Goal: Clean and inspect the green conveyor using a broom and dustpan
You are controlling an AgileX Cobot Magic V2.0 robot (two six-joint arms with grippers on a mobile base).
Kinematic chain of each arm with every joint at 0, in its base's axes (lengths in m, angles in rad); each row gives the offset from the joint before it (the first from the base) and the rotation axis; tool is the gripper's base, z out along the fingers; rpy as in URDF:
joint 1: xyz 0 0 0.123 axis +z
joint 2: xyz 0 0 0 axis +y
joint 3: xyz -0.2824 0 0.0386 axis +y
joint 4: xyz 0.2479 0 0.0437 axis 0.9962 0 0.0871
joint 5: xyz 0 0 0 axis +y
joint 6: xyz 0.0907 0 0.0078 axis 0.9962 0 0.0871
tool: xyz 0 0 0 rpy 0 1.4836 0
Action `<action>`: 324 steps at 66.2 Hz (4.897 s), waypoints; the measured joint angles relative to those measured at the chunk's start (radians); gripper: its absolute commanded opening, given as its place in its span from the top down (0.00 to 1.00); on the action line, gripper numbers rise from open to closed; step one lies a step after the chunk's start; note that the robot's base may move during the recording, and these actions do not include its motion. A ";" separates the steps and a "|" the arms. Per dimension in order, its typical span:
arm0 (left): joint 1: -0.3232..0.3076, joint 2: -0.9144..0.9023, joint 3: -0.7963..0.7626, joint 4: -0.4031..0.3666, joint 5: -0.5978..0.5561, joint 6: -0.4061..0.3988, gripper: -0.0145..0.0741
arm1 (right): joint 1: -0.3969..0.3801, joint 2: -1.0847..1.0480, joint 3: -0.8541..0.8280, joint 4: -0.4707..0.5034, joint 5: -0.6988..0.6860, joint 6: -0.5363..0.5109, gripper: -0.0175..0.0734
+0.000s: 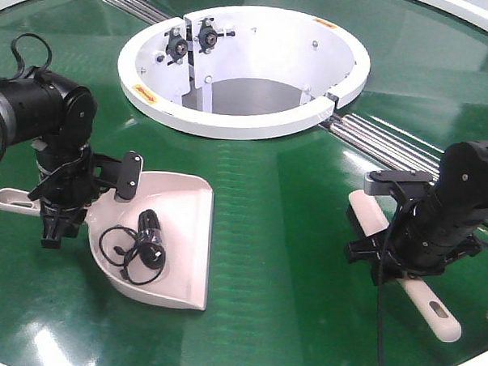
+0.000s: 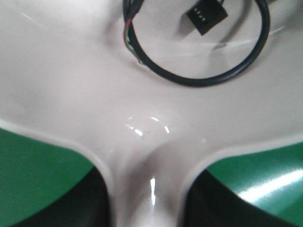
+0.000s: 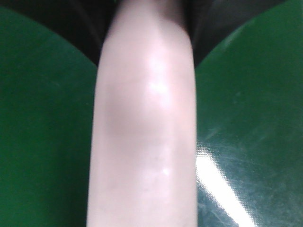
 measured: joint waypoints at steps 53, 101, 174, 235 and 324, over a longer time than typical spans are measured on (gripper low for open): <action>0.003 0.000 0.000 -0.046 0.037 -0.129 0.44 | 0.000 0.000 0.000 -0.004 0.033 -0.037 0.49; 0.006 -0.148 0.000 -0.174 0.029 -0.274 0.24 | 0.000 -0.108 -0.055 -0.097 0.044 -0.053 0.23; 0.006 -1.227 0.526 -0.486 -0.465 -0.665 0.25 | 0.000 -1.186 0.391 -0.085 -0.407 -0.041 0.23; 0.006 -1.668 1.297 -0.509 -1.093 -0.695 0.85 | 0.000 -1.480 0.817 -0.079 -0.704 -0.054 0.82; 0.162 -1.967 1.508 -0.203 -1.131 -1.180 0.84 | 0.000 -1.480 0.817 -0.078 -0.704 -0.061 0.82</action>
